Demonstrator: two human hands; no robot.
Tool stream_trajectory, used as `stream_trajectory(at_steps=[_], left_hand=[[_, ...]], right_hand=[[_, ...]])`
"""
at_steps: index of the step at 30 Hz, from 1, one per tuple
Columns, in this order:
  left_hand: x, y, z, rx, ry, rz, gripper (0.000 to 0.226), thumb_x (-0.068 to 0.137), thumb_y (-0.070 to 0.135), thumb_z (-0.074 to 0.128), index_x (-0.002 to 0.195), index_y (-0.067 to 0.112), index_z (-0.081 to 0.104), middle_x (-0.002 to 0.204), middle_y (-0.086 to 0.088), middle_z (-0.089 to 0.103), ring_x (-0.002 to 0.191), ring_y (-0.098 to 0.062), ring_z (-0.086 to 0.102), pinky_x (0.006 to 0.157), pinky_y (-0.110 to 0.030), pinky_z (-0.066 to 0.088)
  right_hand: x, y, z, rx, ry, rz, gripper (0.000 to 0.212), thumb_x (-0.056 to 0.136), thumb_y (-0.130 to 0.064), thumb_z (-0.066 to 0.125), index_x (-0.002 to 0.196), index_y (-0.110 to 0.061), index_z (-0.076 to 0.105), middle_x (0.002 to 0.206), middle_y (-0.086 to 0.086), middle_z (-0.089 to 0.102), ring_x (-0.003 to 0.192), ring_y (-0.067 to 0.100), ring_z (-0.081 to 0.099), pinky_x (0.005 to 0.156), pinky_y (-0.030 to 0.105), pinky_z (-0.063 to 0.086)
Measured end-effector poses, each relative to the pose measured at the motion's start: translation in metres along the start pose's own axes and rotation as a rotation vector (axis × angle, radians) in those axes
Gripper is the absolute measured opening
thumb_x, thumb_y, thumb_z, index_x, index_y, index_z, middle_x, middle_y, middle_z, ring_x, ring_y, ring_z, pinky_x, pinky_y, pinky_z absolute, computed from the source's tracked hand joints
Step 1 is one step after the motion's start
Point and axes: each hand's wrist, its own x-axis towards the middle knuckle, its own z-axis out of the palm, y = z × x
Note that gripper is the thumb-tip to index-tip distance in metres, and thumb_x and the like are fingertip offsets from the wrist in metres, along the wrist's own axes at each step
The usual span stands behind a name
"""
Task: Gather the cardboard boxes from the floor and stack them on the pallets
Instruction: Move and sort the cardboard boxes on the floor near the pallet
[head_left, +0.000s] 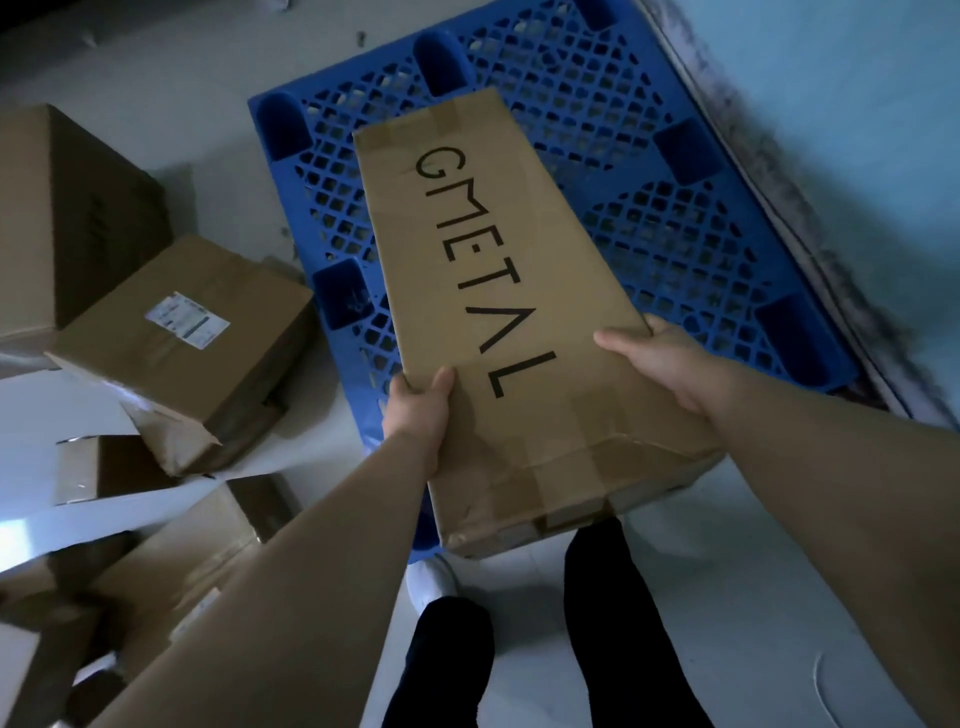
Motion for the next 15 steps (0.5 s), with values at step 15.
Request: stream_trajectory(at_steps=[15], left_hand=[[0.072, -0.026, 0.139, -0.063, 0.0, -0.169, 0.046, 0.093, 0.041, 0.058, 0.133, 0.027, 0.041, 0.112, 0.002, 0.054, 0.098, -0.02, 0.052, 0.085, -0.036, 0.043]], right_hand=[[0.153, 0.059, -0.043, -0.156, -0.009, 0.056, 0.069, 0.089, -0.044, 0.065, 0.147, -0.021, 0.037, 0.136, 0.004, 0.053, 0.121, 0.027, 0.052, 0.096, 0.038, 0.044]])
